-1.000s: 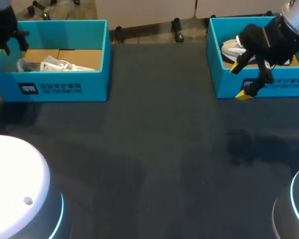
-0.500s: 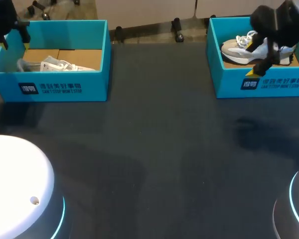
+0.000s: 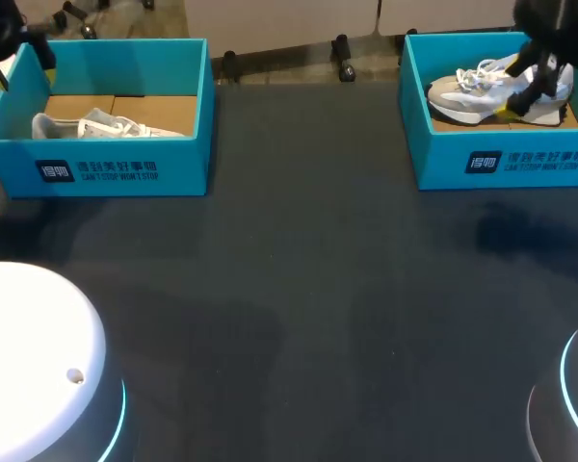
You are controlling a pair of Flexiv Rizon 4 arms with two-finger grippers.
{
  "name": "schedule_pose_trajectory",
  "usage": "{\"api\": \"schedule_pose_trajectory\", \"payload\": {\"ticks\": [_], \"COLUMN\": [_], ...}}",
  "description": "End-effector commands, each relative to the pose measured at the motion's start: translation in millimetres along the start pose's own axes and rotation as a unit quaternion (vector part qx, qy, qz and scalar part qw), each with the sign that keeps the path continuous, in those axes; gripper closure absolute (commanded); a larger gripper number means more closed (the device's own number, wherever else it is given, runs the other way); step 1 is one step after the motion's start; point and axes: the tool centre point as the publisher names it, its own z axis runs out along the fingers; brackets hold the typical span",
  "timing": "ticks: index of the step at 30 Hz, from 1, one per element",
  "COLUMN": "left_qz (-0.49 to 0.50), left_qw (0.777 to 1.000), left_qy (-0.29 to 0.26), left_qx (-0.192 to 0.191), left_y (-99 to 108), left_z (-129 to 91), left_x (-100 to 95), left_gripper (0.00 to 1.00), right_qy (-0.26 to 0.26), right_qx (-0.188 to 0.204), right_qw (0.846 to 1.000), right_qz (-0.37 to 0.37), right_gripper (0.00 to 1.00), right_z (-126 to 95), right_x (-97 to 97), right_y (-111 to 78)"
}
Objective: Take the shoe out of the shoebox, open the shoe tongue, remove and reinsert the insole, then place the shoe into the shoebox
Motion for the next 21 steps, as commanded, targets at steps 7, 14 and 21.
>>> {"api": "schedule_pose_trajectory", "payload": {"ticks": [7, 14, 21], "left_qz": [-0.030, -0.029, -0.037], "left_qw": [0.999, 0.999, 0.998], "left_qy": [-0.024, -0.024, -0.023], "left_qx": [0.005, 0.026, 0.040], "left_y": [-14, -20, -28], "left_z": [-19, -38, -52], "left_x": [-4.1, -6.8, -12.3], "left_gripper": [0.17, 0.13, 0.00], "right_qy": [-0.094, -0.117, -0.123], "right_qx": [-0.008, 0.009, 0.000], "right_qw": [0.984, 0.973, 0.966], "right_qz": [0.152, 0.197, 0.229], "right_gripper": [0.00, 0.00, 0.00], "right_z": [2, 2, 3], "right_x": [-39.8, -67.4, -81.9], "right_y": [-2.9, -11.8, -18.7]}}
